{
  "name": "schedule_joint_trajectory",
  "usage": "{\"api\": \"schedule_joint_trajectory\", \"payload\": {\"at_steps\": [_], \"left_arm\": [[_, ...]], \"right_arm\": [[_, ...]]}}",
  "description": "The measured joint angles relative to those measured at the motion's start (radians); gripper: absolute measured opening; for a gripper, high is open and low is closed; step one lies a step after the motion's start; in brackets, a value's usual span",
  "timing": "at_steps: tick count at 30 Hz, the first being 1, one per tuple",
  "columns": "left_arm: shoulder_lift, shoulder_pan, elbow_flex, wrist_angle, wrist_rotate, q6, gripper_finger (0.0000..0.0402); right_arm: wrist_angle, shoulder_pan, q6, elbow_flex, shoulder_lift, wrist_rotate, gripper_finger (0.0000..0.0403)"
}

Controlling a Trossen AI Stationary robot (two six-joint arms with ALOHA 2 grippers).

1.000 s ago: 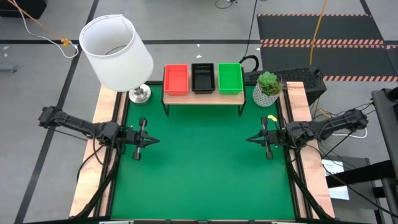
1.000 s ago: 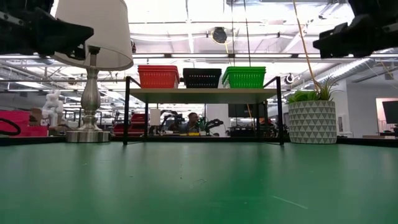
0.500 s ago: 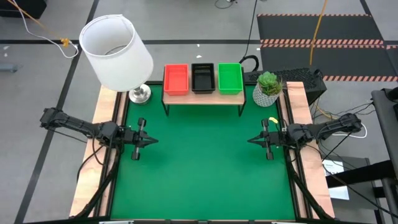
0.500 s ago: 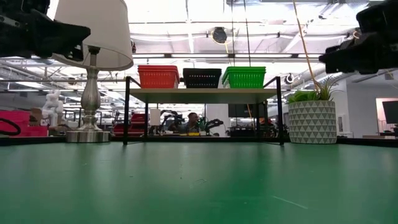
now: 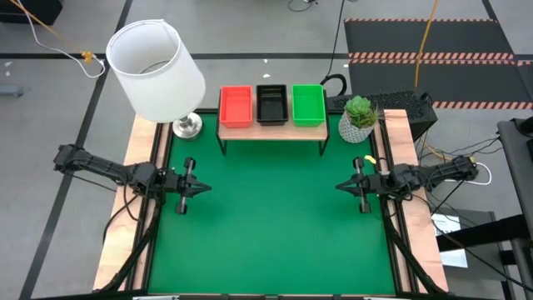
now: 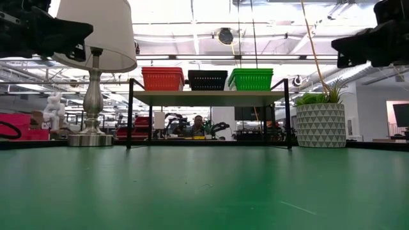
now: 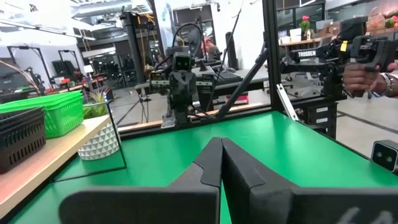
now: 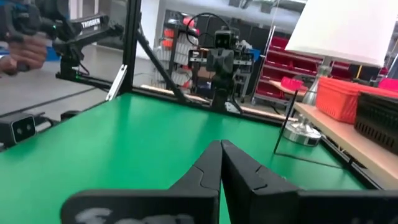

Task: Stack baskets on shelf by color
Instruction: Return to Home Position

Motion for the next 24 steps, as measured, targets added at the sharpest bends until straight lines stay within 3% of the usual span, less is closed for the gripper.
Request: {"api": "schedule_joint_trajectory", "payload": {"at_steps": [13,24], "left_arm": [[-0.003,0.0,0.0,0.0,-0.01,0.006,0.001],[-0.113,0.0,0.001,-0.056,-0.01,0.023,0.001]], "right_arm": [[0.038,0.0,-0.097,-0.002,-0.001,0.049,0.0],[0.029,0.0,-0.099,-0.003,-0.001,0.058,0.0]]}}
